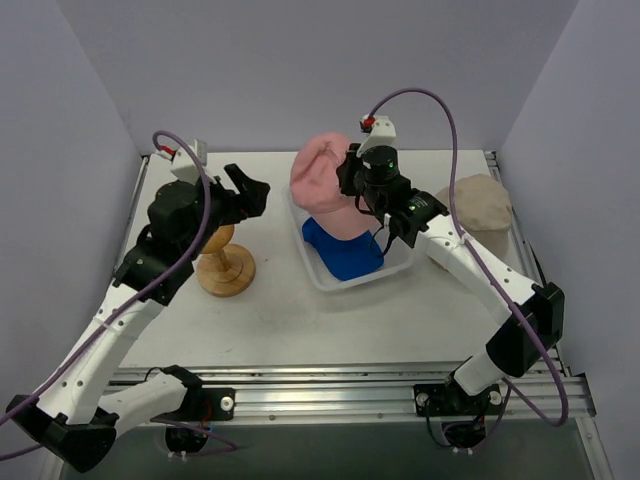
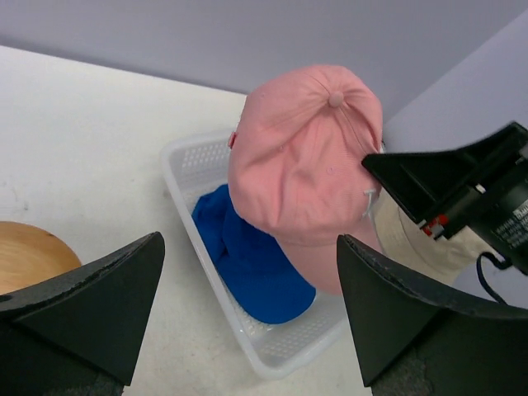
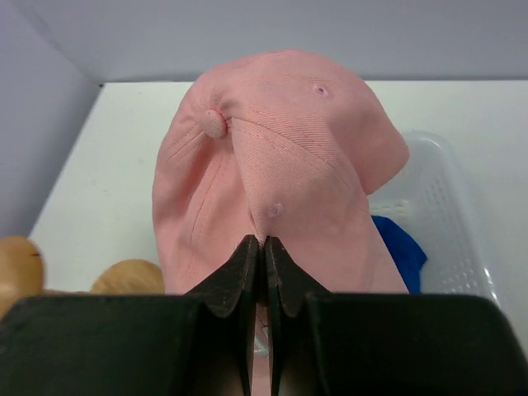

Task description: Stack the hats

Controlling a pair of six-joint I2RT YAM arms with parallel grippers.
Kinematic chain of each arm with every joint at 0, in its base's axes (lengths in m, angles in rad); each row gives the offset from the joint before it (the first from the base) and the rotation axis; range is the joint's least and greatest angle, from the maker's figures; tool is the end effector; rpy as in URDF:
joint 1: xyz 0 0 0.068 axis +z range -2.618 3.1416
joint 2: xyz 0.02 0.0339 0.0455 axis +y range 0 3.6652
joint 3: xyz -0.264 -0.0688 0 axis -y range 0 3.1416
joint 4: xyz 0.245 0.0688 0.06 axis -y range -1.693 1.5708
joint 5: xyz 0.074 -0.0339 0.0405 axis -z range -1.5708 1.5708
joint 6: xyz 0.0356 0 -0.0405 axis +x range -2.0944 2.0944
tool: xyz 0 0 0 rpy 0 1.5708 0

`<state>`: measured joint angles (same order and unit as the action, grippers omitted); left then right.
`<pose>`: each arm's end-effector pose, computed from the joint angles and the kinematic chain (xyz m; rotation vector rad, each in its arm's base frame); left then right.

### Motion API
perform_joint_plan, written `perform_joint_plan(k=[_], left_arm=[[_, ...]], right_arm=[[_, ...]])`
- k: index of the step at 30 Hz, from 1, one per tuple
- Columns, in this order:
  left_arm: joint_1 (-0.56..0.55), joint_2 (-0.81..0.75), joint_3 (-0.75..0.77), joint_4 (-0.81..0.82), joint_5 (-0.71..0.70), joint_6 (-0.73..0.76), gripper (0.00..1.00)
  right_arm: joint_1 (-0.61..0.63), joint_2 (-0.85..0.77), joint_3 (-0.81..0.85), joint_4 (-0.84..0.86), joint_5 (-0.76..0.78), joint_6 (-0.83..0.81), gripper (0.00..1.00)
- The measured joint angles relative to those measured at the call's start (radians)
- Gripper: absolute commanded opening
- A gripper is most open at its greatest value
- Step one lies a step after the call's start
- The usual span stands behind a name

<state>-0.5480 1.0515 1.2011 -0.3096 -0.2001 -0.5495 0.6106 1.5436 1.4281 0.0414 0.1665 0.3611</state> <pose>0.1998 -0.1137 0.4212 -0.1521 1.7633 -0.6323 0.3081 0.2084 0.4007 -0.0796 1.6769 0.6022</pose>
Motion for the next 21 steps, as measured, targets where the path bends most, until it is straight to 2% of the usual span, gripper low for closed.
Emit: perform_joint_plan(k=[5, 11, 16, 21], left_arm=[[0.153, -0.021, 0.134, -0.139, 0.062, 0.0, 0.94], [0.285, -0.064, 0.194, -0.29, 0.082, 0.018, 0.94], [0.346, -0.084, 0.246, -0.377, 0.077, 0.042, 0.94], [0.374, -0.13, 0.217, -0.393, 0.061, 0.042, 0.94]], right_arm=[[0.098, -0.012, 0.072, 0.039, -0.019, 0.0, 0.0], [0.212, 0.029, 0.101, 0.115, -0.05, 0.002, 0.0], [0.271, 0.126, 0.148, 0.187, -0.11, 0.02, 0.0], [0.316, 0.258, 0.257, 0.213, -0.15, 0.03, 0.0]])
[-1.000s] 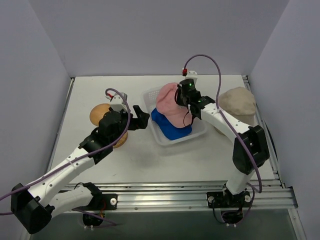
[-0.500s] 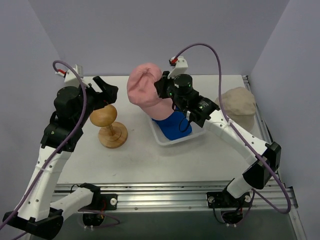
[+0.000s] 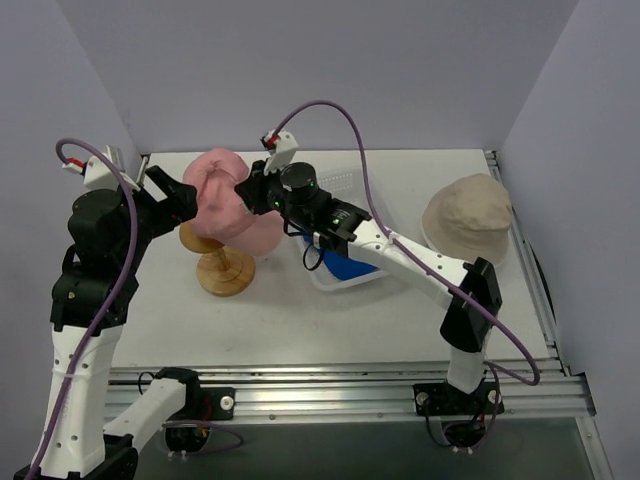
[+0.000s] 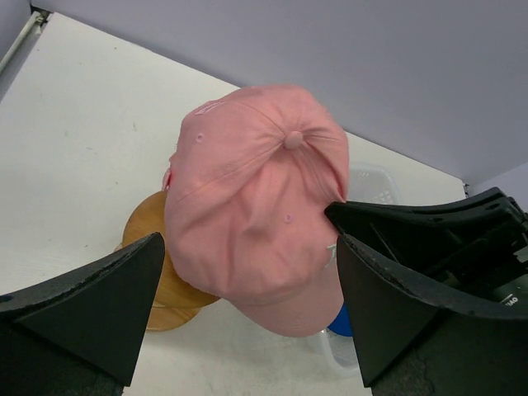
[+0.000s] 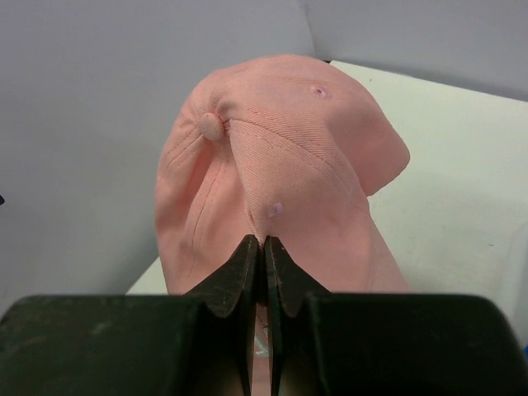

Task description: Stack the hats

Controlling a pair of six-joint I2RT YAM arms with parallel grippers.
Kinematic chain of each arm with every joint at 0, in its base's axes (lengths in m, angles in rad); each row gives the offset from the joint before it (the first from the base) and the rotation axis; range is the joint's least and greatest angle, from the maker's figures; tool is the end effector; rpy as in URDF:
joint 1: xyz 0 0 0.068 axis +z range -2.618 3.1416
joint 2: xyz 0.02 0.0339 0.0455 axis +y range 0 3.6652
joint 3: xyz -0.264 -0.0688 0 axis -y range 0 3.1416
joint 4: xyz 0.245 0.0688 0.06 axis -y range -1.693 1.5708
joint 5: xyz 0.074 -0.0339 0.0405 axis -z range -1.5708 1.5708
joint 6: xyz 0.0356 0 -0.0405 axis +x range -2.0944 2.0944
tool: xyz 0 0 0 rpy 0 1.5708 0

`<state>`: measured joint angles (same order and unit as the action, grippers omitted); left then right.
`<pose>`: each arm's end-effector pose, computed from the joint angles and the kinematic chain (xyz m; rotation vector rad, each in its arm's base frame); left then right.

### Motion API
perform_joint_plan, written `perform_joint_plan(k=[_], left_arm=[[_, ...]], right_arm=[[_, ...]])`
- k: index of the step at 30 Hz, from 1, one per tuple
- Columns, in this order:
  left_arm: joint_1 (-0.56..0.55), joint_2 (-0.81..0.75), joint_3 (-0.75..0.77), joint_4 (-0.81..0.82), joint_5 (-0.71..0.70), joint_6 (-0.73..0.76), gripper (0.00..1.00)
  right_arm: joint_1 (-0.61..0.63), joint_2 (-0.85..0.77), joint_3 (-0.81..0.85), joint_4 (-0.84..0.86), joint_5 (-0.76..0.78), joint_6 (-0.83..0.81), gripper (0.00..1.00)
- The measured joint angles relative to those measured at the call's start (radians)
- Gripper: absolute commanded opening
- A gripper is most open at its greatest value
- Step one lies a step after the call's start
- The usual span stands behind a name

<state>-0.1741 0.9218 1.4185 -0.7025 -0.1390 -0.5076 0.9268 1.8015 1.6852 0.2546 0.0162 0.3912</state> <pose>0.1527 -0.0219 0.4710 -0.3962 1.7450 -0.3682 0.2642 0.3509 0.4168 -0.3892 1.4718 1.0611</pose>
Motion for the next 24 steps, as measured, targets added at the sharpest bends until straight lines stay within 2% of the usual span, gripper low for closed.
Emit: perform_joint_plan(k=[7, 15, 19, 24], left_arm=[[0.079, 0.015, -0.057, -0.006, 0.016, -0.005, 0.94], [0.232, 0.129, -0.179, 0.021, 0.178, -0.03, 0.96], [0.264, 0.169, -0.234, 0.045, 0.232, -0.044, 0.96], [0.263, 0.186, -0.256, 0.087, 0.276, -0.058, 0.97]], right_arm=[[0.063, 0.106, 0.024, 0.022, 0.001, 0.009, 0.0], [0.084, 0.109, -0.087, 0.044, 0.012, 0.036, 0.0], [0.084, 0.112, -0.101, 0.052, 0.022, 0.047, 0.0], [0.084, 0.112, -0.139, 0.088, 0.041, 0.053, 0.13]])
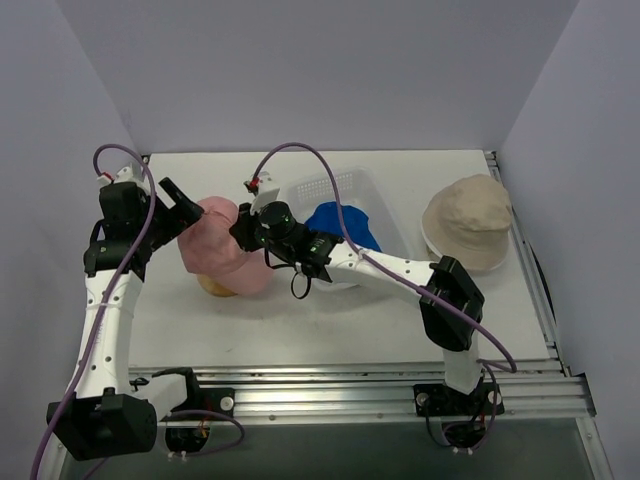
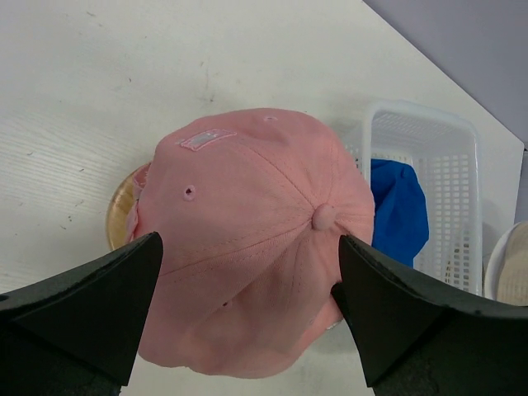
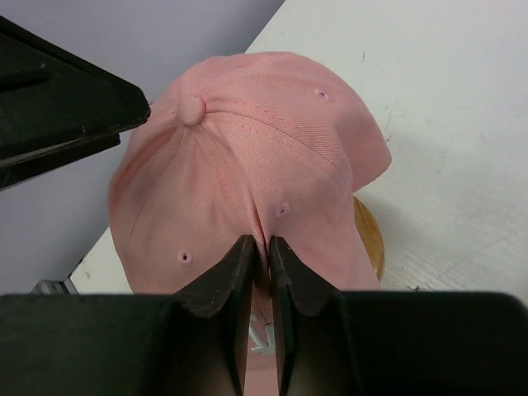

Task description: Stack the hats

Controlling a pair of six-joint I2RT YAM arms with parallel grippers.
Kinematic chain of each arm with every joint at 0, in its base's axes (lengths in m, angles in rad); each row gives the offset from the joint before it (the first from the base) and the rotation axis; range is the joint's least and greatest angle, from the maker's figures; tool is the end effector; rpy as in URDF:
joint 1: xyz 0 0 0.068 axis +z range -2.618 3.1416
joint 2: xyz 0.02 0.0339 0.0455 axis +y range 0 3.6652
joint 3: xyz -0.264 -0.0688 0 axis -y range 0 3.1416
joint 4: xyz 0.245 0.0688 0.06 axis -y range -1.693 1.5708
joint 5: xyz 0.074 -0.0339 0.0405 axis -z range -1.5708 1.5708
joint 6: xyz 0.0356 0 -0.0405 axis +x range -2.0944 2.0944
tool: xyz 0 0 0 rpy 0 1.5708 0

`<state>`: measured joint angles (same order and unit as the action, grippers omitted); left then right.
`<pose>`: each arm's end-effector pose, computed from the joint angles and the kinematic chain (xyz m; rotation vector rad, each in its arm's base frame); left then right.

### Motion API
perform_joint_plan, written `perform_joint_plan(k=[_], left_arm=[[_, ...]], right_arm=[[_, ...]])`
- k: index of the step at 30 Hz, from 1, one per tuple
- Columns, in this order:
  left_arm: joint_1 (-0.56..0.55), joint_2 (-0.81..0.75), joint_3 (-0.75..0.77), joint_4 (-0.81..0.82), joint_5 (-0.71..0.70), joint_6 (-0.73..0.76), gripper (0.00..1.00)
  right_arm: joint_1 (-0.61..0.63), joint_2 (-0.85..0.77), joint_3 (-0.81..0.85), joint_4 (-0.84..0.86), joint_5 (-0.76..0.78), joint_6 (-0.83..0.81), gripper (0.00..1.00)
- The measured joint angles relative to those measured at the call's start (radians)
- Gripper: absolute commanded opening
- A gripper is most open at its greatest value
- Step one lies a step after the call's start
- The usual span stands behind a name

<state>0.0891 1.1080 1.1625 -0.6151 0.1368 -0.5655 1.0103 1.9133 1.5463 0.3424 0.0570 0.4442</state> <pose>0.2355 0.0162 0.3649 -0.6152 2.0658 -0.4244 0.2507 0.3956 0.3276 -0.4305 1.6498 1.0692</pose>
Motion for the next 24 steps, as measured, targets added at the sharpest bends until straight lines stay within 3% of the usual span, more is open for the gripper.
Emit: perform_joint_plan(k=[10, 24], left_arm=[[0.0, 0.006, 0.0, 0.029, -0.007, -0.003, 0.97], [0.0, -0.025, -0.077, 0.045, -0.007, -0.007, 0.98]], right_arm=[[-0.002, -0.004, -0.019, 0.013, 0.009, -0.007, 0.33], [0.026, -0.012, -0.029, -0.002, -0.018, -0.03, 0.36]])
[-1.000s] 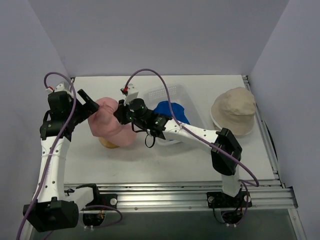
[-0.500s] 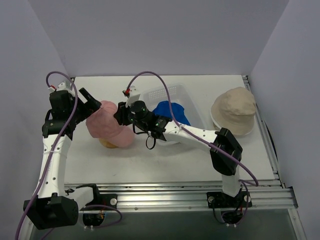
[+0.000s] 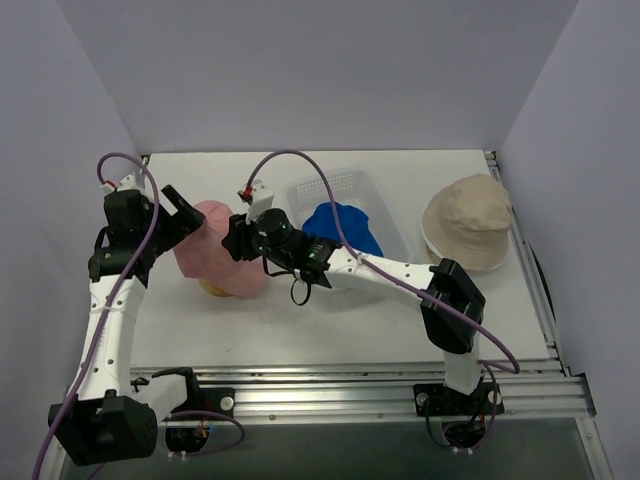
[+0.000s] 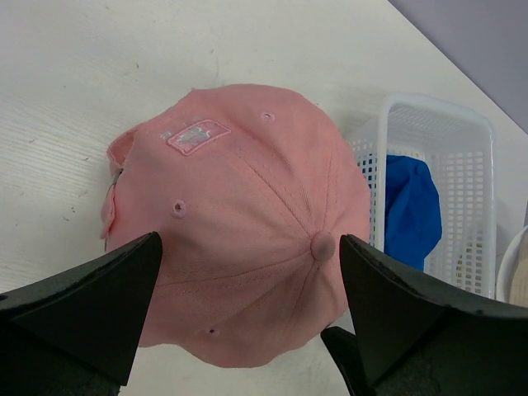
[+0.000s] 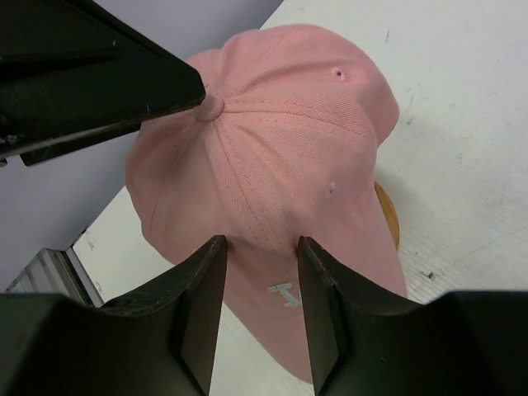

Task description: Stack the hats

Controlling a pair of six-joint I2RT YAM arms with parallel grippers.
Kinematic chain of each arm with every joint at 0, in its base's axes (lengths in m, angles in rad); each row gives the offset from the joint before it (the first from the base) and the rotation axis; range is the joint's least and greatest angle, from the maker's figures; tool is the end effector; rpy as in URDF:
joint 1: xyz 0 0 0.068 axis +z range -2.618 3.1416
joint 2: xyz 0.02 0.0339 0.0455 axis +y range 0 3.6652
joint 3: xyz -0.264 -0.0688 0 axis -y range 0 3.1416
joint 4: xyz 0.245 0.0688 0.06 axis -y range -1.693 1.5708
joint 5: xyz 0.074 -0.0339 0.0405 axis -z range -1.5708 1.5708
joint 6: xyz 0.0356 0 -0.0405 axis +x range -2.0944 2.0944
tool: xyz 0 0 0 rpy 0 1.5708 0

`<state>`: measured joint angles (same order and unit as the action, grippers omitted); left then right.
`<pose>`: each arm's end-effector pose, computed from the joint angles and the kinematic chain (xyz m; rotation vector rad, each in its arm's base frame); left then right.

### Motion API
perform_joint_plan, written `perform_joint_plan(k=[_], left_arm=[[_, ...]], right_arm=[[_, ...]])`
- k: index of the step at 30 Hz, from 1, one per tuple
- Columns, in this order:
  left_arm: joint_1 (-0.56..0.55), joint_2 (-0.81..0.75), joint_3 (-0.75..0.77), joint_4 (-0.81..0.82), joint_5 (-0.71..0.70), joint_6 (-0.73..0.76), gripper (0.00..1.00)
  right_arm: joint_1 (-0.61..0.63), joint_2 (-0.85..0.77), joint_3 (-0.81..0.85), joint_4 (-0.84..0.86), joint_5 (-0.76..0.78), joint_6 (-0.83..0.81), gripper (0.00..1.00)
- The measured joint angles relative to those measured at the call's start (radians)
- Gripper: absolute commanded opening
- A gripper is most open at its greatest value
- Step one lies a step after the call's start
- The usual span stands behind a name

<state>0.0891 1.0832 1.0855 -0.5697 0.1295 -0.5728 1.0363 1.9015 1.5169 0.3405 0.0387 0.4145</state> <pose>0.2328 0.0162 0.3486 -0.6295 2.0687 -0.4199 0.2380 0.3993 0.3221 -0.4979 1.6541 1.0714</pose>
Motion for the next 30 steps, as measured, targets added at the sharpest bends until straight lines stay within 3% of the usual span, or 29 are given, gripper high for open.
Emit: perform_joint_plan(k=[9, 17, 23, 26, 30], left_arm=[[0.0, 0.026, -0.001, 0.013, 0.005, 0.0, 0.99], [0.0, 0.043, -0.001, 0.011, -0.031, 0.0, 0.99], [0.0, 0.058, 0.011, 0.006, -0.037, -0.001, 0.97], [0.0, 0.058, 0.021, -0.004, -0.045, 0.0, 0.97], [0.0, 0.06, 0.067, -0.033, -0.058, 0.001, 0.95]], right_arm=[[0.006, -0.025, -0.041, -0.012, 0.012, 0.0, 0.37], [0.005, -0.143, -0.112, -0.024, 0.042, -0.012, 0.4], [-0.002, -0.229, -0.134, -0.061, 0.142, -0.032, 0.41], [-0.034, -0.249, -0.134, -0.089, 0.167, -0.038, 0.41], [-0.173, -0.252, -0.134, -0.134, 0.163, -0.032, 0.44]])
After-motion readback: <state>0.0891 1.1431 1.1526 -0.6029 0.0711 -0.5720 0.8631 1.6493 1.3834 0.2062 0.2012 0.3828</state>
